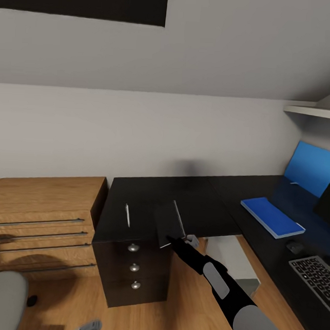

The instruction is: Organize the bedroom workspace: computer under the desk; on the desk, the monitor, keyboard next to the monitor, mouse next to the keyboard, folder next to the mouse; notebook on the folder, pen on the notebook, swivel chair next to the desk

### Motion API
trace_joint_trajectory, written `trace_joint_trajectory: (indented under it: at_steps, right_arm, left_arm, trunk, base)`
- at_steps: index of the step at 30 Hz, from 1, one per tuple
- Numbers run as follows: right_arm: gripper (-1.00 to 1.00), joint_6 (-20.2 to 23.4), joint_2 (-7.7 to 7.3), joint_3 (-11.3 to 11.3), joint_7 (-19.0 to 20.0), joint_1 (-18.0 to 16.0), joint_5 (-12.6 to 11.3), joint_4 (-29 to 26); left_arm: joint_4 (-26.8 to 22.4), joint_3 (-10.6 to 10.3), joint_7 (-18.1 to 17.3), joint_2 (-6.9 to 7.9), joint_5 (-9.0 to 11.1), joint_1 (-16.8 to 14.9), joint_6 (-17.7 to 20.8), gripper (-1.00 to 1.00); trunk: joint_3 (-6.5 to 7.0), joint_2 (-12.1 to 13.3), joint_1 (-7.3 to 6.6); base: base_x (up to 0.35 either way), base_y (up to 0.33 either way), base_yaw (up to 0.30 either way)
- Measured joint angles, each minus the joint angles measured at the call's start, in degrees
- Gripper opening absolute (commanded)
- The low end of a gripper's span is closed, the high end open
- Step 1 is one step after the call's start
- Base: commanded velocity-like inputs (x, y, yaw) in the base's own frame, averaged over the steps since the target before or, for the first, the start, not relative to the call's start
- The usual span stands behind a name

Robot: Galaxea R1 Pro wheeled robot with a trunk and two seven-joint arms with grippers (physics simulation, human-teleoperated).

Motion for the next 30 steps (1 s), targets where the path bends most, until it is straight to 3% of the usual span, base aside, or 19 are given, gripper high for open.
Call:
trace_joint_trajectory:
  at_steps: [6,15,20,23,25,30]
  right_arm:
    - [-1.0,-0.1,0.0,0.0,0.0,0.0,0.0,0.0]
    - [-1.0,-0.7,-0.01,-0.9,-0.4,0.0,0.1,0.0]
    - [-1.0,-2.6,-1.67,-2.5,-5.7,-2.7,-0.2,0.1]
    - [-1.0,-2.1,-2.69,-4.8,-12.1,-7.7,-1.2,0.1]
    - [-1.0,-1.3,-2.96,-6.0,-13.3,-8.7,-1.6,0.1]
    - [-1.0,6.1,-5.42,-10.7,-15.3,-10.3,-2.6,-1.3]
  left_arm:
    - [0.0,-0.1,0.0,0.01,-0.1,0.0,0.0,1.0]
    - [0.0,-0.1,0.0,-0.05,-0.1,0.0,0.0,1.0]
    - [1.7,-0.1,-0.1,-0.08,-0.1,0.0,0.0,1.0]
    - [3.8,-0.1,-0.2,-0.01,-0.1,0.0,0.0,1.0]
    - [4.6,-0.1,-0.2,0.06,-0.1,0.0,0.0,1.0]
    - [8.2,0.0,-0.3,0.3,-0.1,0.0,-1.6,1.0]
  trunk:
    - [1.08,2.4,-1.33]
    - [2.7,6.0,-3.33]
    - [3.6,8.0,-4.43]
    - [3.61,8.0,-4.44]
    - [3.6,8.0,-4.44]
    - [3.6,8.0,-4.44]
  base:
    - [-0.265,-0.15,0.0]
    - [-0.028,-0.019,0.0]
    - [-0.001,-0.001,0.0]
    - [0.0,0.0,0.0]
    - [0.0,0.0,0.0]
    - [0.0,0.0,0.0]
